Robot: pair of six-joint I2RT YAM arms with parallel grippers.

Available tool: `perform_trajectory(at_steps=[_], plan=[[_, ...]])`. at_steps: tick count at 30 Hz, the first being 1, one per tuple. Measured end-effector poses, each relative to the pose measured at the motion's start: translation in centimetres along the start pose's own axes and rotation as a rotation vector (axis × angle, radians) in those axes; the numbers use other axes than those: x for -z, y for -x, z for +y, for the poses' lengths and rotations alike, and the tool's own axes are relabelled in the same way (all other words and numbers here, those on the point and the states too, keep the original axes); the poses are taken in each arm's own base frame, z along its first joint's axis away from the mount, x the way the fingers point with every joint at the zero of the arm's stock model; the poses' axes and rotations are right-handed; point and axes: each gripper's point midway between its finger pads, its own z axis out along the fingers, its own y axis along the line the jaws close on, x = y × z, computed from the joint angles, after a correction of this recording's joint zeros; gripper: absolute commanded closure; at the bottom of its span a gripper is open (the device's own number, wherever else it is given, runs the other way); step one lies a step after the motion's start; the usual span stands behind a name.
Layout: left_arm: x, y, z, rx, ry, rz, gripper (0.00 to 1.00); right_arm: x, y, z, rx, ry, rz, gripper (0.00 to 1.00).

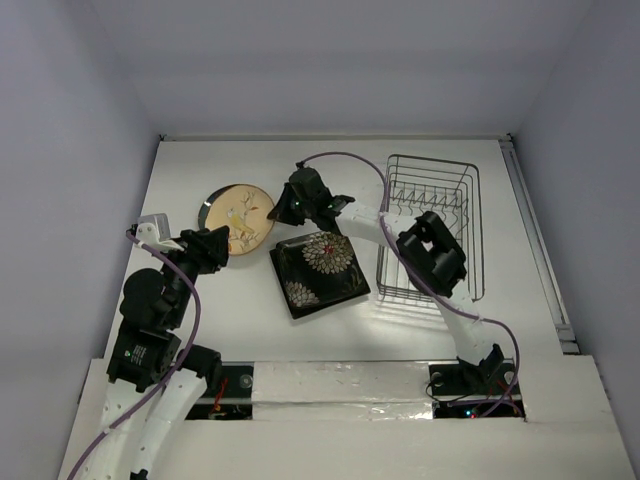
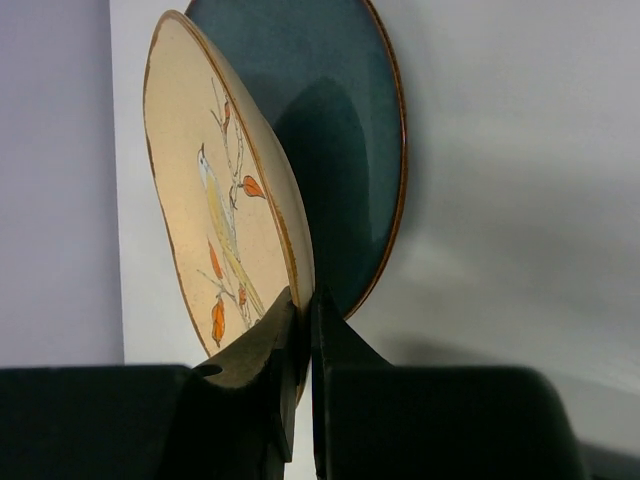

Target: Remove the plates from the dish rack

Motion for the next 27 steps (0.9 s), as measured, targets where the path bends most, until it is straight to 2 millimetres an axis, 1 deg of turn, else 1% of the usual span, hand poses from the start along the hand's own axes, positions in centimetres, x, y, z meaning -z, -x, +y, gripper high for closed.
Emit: perform_trajectory(at_steps=[3,4,8,10,12,13,15,16,18,19,22,24,25,27], plan=[[0.0,0.0,0.0,0.0,0.0,0.0,0.54,-0.8,-0.4,-0.3,-0.039,-0.002,0.008,1.0],[0.0,0.0,0.0,0.0,-0.001,0.001,0.54,-1.0,-0.3,-0.3,-0.047,-0.002,0.006,0.98],[0.0,0.0,0.0,0.0,-0.003,0.001,0.54,-1.4,-0.4,-0.3,-0.075,0.001,0.004,0.81],[0.0,0.0,-0.1,0.0,-0.004,0.002,0.54,-1.4,-0.2,0.0,-0.094,0.013,-0.002,0.72],[0.0,0.0,-0.1,0.0,-0.005,0.002,0.54,-1.5,0.1,0.5,-0.102,0.031,-0.012,0.69],[0.0,0.0,-0.1,0.0,-0.006,0.003,0.54,-1.5,0.1,0.6,-0.104,0.034,-0.013,0.65],[0.0,-0.1,-0.1,0.0,-0.007,0.003,0.54,-1.5,0.1,0.6,-0.102,0.036,-0.013,0.63],[0.0,-0.1,-0.1,0.0,-0.008,0.003,0.53,-1.5,0.1,0.6,-0.1,0.036,-0.013,0.56],[0.0,-0.1,-0.1,0.0,-0.008,0.003,0.53,-1.5,0.1,0.6,-0.095,0.038,-0.015,0.49],[0.0,-0.1,-0.1,0.0,-0.008,0.003,0.53,-1.5,0.1,0.6,-0.09,0.038,-0.014,0.41],[0.0,-0.1,-0.1,0.0,-0.008,0.003,0.52,-1.5,0.0,0.4,-0.072,0.033,-0.014,0.28],[0.0,-0.1,-0.1,0.0,-0.008,0.004,0.51,-1.5,-0.2,0.3,-0.056,0.026,-0.012,0.22],[0.0,-0.1,-0.2,0.0,-0.008,0.004,0.51,-1.5,-0.4,0.2,-0.046,0.02,-0.011,0.17],[0.0,-0.1,-0.2,0.0,-0.009,0.003,0.5,-1.5,-0.7,0.1,-0.028,0.013,-0.01,0.14]])
